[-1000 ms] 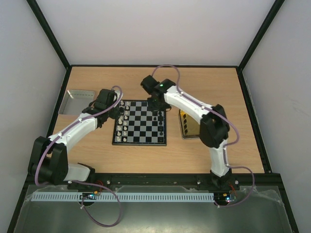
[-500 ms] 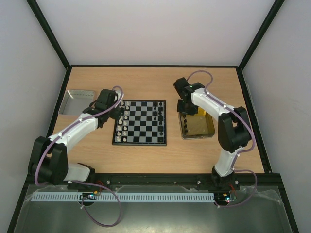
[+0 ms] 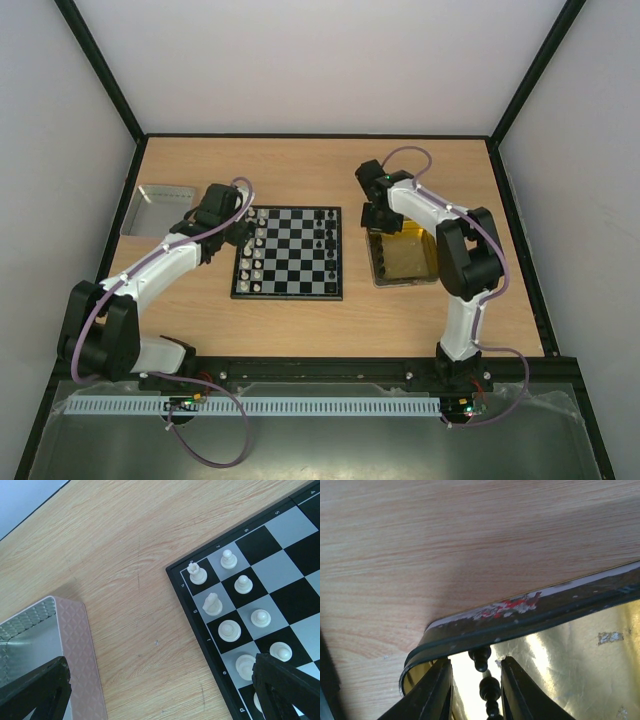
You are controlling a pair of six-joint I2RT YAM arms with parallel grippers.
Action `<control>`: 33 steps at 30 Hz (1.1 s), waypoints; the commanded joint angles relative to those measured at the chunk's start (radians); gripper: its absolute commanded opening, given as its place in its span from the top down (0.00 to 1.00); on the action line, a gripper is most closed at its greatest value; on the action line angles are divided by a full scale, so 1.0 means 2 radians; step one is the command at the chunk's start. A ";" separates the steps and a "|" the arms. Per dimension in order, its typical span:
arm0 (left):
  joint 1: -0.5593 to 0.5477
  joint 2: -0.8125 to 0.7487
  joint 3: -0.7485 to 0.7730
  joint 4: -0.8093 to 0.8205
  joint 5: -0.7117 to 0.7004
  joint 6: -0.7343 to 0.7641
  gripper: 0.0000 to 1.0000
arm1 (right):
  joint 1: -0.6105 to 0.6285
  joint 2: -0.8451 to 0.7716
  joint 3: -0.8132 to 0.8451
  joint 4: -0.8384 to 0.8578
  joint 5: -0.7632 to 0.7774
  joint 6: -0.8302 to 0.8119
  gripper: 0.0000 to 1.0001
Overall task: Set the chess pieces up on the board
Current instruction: Pick up the chess piece from the storage box.
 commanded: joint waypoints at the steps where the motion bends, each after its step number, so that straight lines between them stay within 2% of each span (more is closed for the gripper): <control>1: -0.003 0.005 -0.004 0.003 -0.004 0.004 0.01 | -0.011 -0.013 -0.007 0.010 0.001 0.007 0.74; 25: -0.003 0.004 -0.007 0.005 -0.007 0.005 0.01 | -0.021 -0.002 -0.056 0.056 -0.030 0.013 0.82; 27: -0.003 0.003 -0.007 0.005 -0.007 0.005 0.01 | -0.021 -0.004 -0.058 0.056 -0.029 0.015 0.85; 30: -0.003 0.003 -0.006 0.005 -0.007 0.005 0.01 | -0.021 -0.013 -0.058 0.053 -0.021 0.016 0.97; 33: -0.003 0.002 -0.007 0.005 -0.007 0.005 0.01 | -0.022 -0.026 -0.052 0.039 -0.007 0.016 0.98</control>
